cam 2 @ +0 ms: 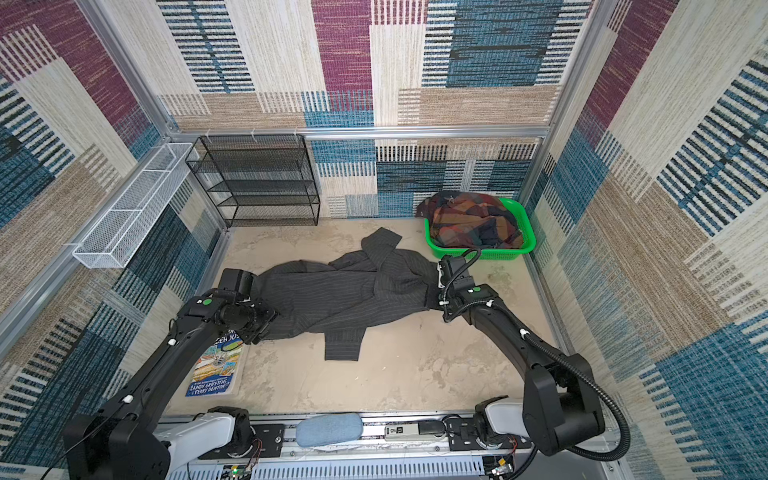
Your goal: Fold and stack the long sleeve shirts
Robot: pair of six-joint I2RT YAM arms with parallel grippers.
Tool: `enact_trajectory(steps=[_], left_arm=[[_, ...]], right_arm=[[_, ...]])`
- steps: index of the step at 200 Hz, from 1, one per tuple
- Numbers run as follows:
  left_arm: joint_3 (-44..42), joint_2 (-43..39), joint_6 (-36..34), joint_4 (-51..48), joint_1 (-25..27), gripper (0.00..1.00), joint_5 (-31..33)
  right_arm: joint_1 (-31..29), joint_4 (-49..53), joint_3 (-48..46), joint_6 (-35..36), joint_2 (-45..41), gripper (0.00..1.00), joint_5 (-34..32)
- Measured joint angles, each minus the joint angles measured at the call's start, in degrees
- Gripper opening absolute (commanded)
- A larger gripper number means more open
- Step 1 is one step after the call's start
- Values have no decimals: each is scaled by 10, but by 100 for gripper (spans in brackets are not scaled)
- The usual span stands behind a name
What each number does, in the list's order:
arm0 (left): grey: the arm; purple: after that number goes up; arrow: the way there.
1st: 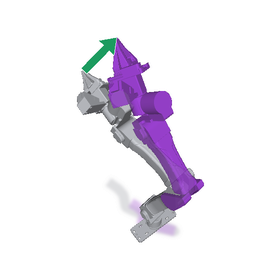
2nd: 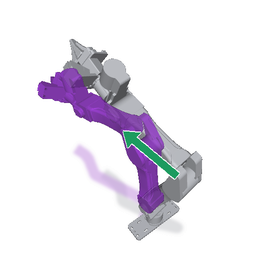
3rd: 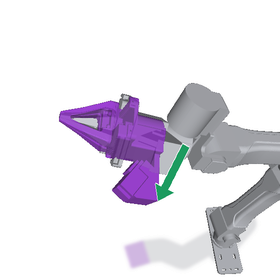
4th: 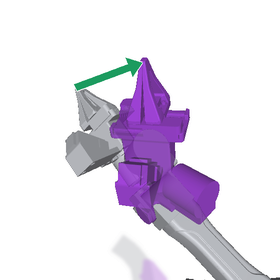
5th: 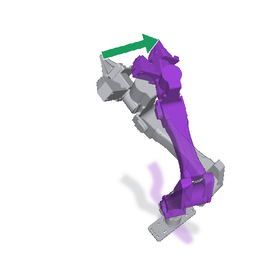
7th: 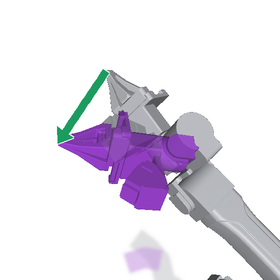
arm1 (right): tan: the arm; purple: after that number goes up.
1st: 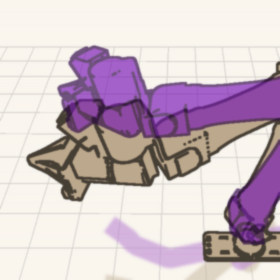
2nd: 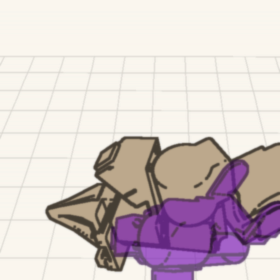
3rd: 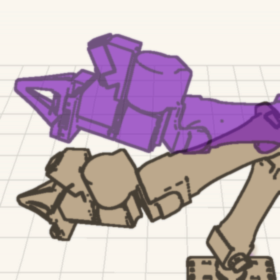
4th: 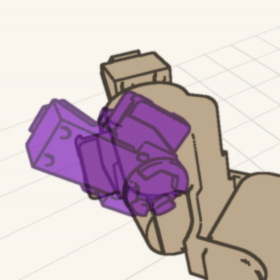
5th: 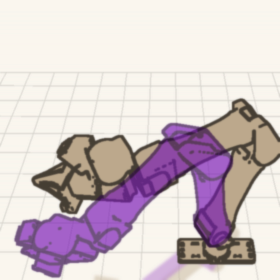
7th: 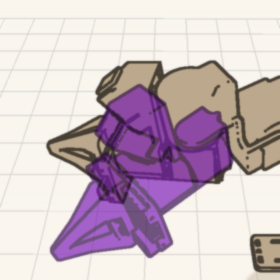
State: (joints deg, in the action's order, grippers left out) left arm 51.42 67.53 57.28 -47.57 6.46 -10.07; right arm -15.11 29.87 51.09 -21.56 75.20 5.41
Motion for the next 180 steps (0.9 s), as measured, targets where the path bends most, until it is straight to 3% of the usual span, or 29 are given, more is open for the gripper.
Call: enact_trajectory(steps=[60, 99, 180], left_arm=[[-86, 21, 78, 35, -35, 53, -4], [-102, -2, 111, 39, -45, 45, 61], [-73, 108, 91, 79, -62, 36, 118]], right_arm=[[14, 3, 3, 22, -1, 0, 2], [16, 4, 0, 26, -6, 0, 4], [16, 6, -6, 27, -11, 0, 6]])
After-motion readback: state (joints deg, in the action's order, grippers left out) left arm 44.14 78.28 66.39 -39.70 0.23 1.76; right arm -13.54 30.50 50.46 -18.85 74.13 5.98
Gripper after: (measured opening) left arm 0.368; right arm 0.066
